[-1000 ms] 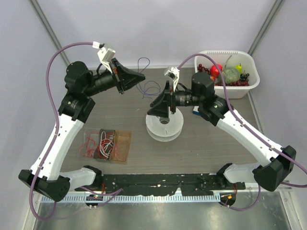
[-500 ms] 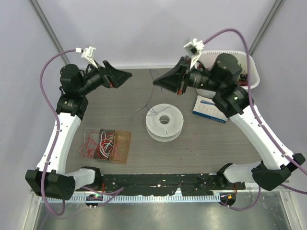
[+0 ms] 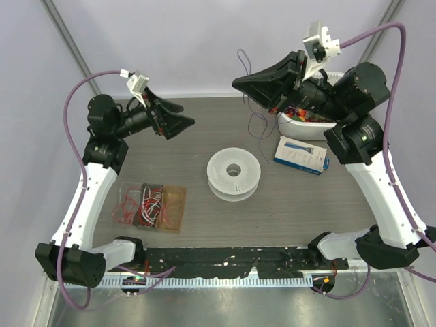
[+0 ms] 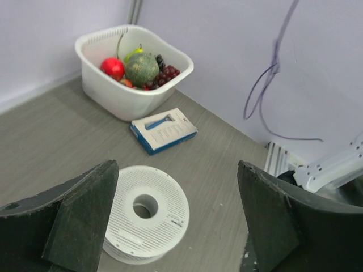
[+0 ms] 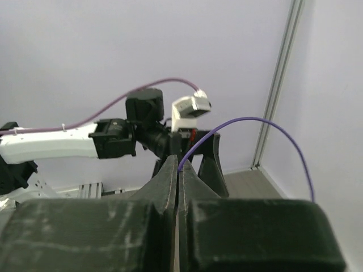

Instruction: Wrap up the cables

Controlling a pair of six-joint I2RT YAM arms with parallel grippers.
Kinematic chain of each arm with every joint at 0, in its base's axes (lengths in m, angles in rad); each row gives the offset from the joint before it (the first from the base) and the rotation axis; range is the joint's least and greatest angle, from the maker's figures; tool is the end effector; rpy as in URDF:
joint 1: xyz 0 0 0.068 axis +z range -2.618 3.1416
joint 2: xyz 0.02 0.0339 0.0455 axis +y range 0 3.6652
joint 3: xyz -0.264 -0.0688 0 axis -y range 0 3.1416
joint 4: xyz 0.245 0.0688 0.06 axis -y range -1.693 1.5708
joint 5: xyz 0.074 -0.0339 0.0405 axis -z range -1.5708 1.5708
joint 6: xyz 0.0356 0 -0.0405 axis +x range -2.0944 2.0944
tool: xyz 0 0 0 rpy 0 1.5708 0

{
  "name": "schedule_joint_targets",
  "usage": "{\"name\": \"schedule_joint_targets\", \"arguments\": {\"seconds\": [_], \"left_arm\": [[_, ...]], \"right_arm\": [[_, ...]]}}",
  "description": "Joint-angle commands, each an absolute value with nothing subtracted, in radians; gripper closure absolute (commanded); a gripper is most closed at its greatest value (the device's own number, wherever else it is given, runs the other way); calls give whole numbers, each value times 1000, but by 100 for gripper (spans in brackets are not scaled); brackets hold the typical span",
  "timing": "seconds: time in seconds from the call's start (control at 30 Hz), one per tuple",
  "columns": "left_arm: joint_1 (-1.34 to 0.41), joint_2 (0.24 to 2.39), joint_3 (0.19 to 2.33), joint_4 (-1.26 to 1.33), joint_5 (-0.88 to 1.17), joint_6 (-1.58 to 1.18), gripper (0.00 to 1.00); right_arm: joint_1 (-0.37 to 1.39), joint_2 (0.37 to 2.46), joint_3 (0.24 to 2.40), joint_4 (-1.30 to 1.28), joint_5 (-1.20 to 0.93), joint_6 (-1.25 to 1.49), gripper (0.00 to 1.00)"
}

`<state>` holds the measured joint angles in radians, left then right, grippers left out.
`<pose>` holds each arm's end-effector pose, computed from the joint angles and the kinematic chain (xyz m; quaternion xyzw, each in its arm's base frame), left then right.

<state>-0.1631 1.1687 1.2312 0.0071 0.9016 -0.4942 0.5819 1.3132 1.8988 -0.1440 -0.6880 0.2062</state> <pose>0.2454 -0.0687 0.4383 0.2131 0.6580 -0.4937 0.5271 0.1676 0.1373 0.5976 -0.3740 0.4417 0.4720 0.6651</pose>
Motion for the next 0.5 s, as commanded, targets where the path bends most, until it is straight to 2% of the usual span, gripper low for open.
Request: {"name": "schedule_joint_targets", "arguments": {"seconds": [0.0, 0.07, 0.13, 0.27, 0.37, 0.47], "left_arm": [[-190, 1135, 1334, 23, 989, -335, 16], [-210, 1135, 1339, 3, 989, -307, 21], [-242, 1135, 1309, -28, 973, -308, 22], [-307, 1118, 1211, -25, 927, -331, 10], [-318, 1103, 1154, -8, 884, -362, 8], [-318, 1114, 1147, -109, 829, -327, 7]], "right_arm": [[577, 1290, 1855, -160, -660, 155, 99], [577, 1285, 1844, -152, -658, 155, 99], [577, 1293, 1858, -149, -657, 156, 99], [578, 1311, 1884, -129, -655, 167, 99], [577, 1325, 1901, -117, -660, 181, 99], [577, 1339, 1914, -101, -664, 196, 99]]}}
